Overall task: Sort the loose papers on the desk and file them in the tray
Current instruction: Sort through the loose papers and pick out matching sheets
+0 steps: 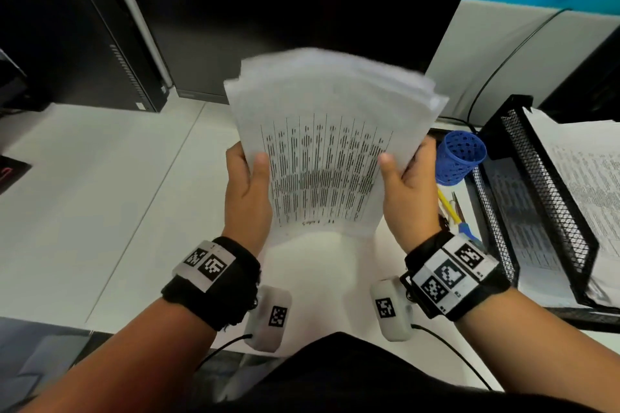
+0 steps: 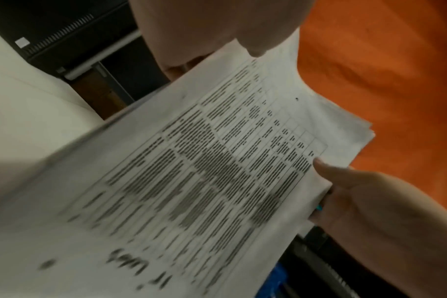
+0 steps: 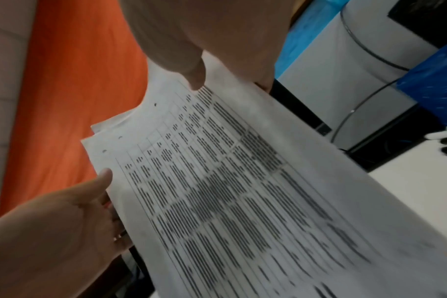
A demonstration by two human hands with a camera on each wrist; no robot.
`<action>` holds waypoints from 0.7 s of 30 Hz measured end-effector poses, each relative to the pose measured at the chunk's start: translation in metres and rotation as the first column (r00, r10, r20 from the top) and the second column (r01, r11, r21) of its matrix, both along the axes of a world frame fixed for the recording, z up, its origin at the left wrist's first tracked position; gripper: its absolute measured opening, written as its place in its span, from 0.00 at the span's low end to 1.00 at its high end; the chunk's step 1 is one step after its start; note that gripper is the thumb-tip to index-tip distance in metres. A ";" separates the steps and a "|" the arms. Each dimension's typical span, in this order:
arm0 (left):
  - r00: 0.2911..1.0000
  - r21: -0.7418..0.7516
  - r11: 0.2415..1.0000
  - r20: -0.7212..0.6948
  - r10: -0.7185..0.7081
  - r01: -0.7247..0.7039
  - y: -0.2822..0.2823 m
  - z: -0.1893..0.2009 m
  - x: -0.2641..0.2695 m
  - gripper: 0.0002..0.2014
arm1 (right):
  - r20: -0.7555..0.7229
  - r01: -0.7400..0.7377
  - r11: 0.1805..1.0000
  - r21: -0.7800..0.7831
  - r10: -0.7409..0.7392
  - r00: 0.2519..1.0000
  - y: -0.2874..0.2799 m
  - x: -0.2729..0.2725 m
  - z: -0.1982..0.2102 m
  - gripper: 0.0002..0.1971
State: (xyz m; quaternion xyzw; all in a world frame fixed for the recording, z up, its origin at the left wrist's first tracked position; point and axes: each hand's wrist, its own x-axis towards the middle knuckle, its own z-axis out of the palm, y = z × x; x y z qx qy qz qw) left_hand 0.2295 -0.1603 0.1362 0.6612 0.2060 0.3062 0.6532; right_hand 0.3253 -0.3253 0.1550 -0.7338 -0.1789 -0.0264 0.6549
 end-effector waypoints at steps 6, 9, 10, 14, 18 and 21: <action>0.977 -0.051 0.993 -0.181 -0.112 0.105 0.001 -0.034 -0.003 0.15 | -0.158 -0.031 0.982 -0.187 0.001 0.987 -0.007 0.004 -0.042 0.19; 0.963 -0.080 0.991 -0.239 -0.127 0.111 0.001 -0.040 0.000 0.15 | -0.213 -0.026 0.980 -0.197 -0.017 0.977 -0.006 0.004 -0.050 0.20; 0.954 -0.086 0.990 -0.267 -0.135 0.116 0.002 -0.043 0.001 0.15 | -0.223 -0.023 0.981 -0.192 -0.021 0.975 -0.007 0.004 -0.051 0.20; 0.930 -0.073 0.994 -0.355 -0.098 0.077 0.004 -0.049 0.002 0.17 | -0.252 -0.024 0.978 -0.206 -0.029 0.967 -0.012 0.007 -0.050 0.18; 0.931 -0.049 0.999 -0.364 -0.037 0.021 0.007 -0.047 -0.001 0.16 | -0.322 -0.077 0.972 -0.220 0.002 0.947 -0.021 0.012 -0.052 0.13; 0.938 -0.085 0.996 -0.347 0.002 -0.034 0.007 -0.046 -0.004 0.16 | -0.387 -0.214 0.904 -0.370 0.059 0.920 -0.029 0.008 -0.059 0.11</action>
